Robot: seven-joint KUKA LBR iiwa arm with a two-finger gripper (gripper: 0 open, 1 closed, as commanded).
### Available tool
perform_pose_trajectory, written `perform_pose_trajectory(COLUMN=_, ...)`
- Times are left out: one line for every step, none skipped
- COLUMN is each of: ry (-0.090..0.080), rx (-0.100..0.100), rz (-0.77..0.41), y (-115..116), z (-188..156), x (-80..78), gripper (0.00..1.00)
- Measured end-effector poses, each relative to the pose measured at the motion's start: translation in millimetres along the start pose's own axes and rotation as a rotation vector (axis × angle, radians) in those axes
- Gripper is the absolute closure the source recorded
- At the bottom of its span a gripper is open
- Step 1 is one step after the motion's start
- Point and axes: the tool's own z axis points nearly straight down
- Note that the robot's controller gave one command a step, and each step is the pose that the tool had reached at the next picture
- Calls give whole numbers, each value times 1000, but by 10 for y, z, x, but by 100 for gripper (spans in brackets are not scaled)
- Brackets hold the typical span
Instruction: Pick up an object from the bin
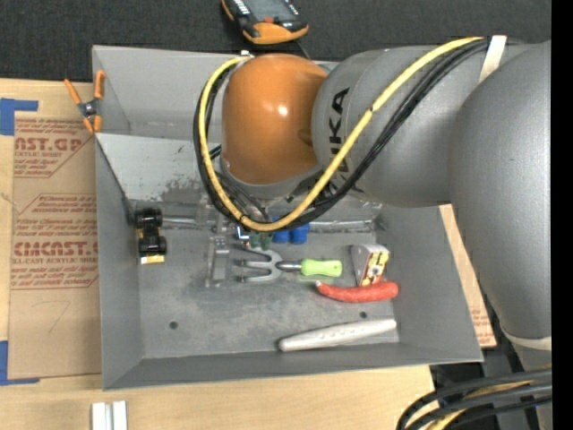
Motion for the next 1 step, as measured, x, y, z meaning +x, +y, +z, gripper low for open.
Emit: perform_pose_trajectory(ry=-8, rx=-1, rz=2, y=-12, z=-47, x=-21, gripper=0)
